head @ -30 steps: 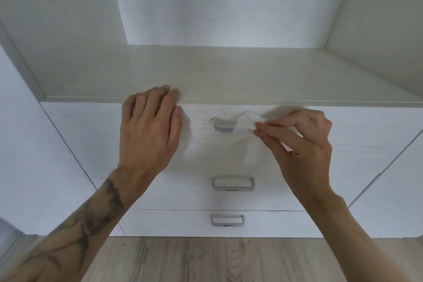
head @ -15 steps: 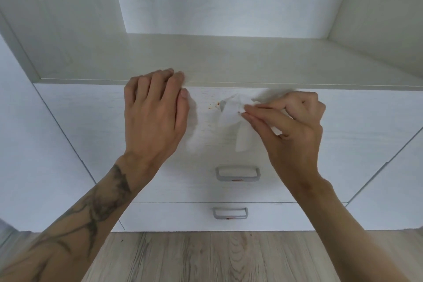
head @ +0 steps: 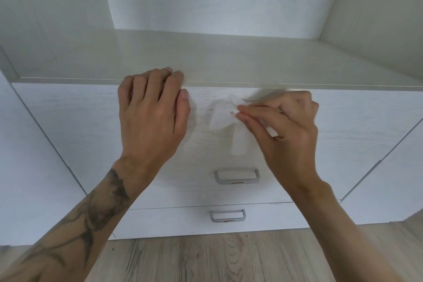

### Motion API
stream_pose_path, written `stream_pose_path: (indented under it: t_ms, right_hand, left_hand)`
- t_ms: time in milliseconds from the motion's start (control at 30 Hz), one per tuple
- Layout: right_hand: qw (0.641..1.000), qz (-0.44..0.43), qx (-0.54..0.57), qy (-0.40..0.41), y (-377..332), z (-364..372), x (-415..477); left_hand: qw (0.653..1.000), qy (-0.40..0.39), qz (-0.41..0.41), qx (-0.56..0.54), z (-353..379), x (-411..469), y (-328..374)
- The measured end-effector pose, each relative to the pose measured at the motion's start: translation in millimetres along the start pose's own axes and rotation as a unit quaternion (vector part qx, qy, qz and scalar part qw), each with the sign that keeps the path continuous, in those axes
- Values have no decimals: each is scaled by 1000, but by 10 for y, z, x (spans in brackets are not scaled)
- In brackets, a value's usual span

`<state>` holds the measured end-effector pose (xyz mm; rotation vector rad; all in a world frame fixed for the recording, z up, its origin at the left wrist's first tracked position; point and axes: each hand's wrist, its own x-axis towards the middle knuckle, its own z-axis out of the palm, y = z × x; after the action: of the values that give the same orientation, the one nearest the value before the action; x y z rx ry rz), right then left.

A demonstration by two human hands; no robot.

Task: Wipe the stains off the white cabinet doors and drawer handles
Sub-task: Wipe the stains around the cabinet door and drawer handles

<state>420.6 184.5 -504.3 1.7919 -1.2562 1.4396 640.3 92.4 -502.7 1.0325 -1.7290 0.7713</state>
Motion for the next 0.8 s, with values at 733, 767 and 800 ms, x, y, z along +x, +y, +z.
stream_pose_path:
  t_ms: [733,767,800]
  right_hand:
    - [999,-29,-15,5,36,-16,-59]
    - [999,-43,-11,-2,-7,32,-34]
    - [998,-55,-9,-4,-19,58,-19]
  left_hand:
    - [1000,-4,-9,4,8,-9,19]
    - [1000,-4,-9,4,9,-9,20]
    - [1000,-4,-8,5,9,-9,19]
